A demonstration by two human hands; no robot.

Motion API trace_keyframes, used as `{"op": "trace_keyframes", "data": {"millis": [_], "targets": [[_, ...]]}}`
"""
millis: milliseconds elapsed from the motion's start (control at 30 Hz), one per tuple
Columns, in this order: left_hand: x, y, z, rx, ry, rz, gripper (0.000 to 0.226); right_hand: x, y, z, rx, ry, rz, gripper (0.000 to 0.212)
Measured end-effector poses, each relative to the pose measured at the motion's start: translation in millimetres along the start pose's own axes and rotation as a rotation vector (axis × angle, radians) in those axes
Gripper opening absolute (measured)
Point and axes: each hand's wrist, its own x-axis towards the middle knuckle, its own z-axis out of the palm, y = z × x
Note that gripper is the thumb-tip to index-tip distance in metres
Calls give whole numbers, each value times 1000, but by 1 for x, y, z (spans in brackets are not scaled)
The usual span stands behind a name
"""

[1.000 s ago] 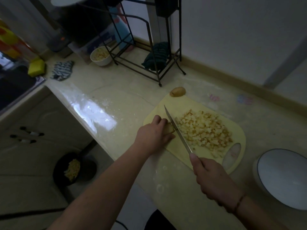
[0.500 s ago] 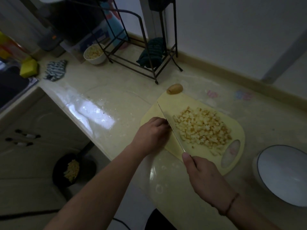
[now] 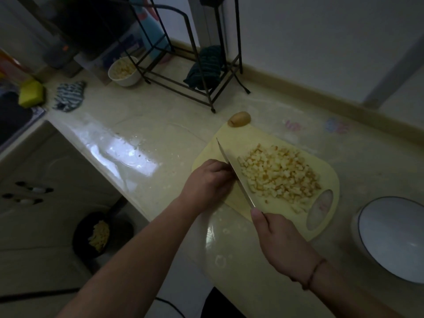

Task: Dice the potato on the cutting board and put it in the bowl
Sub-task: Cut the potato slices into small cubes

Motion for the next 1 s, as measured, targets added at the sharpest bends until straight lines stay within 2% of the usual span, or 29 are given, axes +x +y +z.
{"op": "trace_keyframes", "data": {"millis": [167,400,600,767,1000], "targets": [[2,0,-1,9,-5,-13,21,16,2,-1,-16,2,8,57],[-2,7,1,-7,79,-79,22,16,12,-21,196,-53,139,56],[-11,9,-1,39,67,-59,20,10,9,-23,33,-57,14,59],[-10,6,3,22,52,-82,18,10,7,-17,-32,-50,-6,59],[-11,11,5,-31,113,-137,23,5,9,-19,-98,-51,-36,58]]}}
